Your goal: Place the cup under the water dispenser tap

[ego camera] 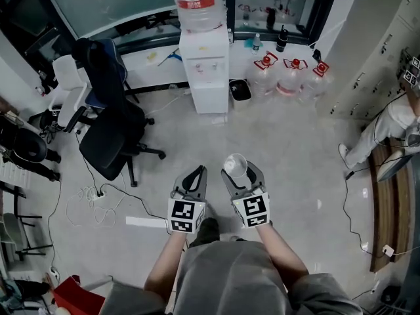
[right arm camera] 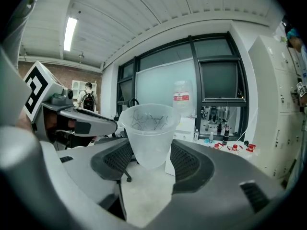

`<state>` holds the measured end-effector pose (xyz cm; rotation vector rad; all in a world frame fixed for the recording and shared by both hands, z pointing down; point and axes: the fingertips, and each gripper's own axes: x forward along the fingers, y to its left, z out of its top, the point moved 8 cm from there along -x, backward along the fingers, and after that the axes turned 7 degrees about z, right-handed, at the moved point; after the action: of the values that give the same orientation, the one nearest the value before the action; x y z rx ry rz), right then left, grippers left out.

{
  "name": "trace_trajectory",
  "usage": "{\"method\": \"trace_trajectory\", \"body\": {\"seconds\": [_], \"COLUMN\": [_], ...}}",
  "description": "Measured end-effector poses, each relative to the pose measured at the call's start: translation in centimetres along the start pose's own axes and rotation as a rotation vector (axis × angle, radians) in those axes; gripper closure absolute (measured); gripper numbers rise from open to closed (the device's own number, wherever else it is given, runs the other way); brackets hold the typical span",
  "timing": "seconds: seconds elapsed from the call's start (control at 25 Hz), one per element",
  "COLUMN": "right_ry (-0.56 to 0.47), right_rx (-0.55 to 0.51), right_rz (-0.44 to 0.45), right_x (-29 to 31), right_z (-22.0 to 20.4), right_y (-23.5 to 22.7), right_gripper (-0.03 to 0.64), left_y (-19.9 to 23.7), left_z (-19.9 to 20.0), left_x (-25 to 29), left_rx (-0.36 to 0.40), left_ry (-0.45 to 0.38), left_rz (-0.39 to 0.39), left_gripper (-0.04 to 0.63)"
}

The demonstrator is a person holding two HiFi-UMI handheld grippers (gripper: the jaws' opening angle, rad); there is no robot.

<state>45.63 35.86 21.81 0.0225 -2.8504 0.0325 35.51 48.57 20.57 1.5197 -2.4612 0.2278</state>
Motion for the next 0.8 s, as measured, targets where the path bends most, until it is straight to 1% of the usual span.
{"method": "trace_trajectory", "body": {"seconds": [0.24, 0.48, 0.6, 0.8], "right_ry": [0.009, 0.008, -0.005, 0.015], "right_rx": [0.003, 0.002, 0.009, 0.016], "right_rz": [-0.021, -0.053, -0.068, -0.075], "right_x": [6.2, 11.5, 13.6, 16.1], "right_z": [2.3, 3.2, 3.8, 3.9], "right_y": [-0.1, -0.3, -0.4, -1.2], "right_gripper": [0.365, 0.365, 0.365, 0.365], "left_y": [5.5, 10.3, 12.2, 14.4], "left_z": [1.1, 1.3, 1.2, 1.2], "left_x": [3.5, 6.6, 7.7, 9.8], "left_rx": [-0.002, -0.003, -0.010, -0.018], "left_ry": [0.004, 0.016, 0.022, 0.033], "left_rz": [-0.045, -0.076, -0.085, -0.095], "left_gripper": [0.583, 0.583, 0.583, 0.583]}}
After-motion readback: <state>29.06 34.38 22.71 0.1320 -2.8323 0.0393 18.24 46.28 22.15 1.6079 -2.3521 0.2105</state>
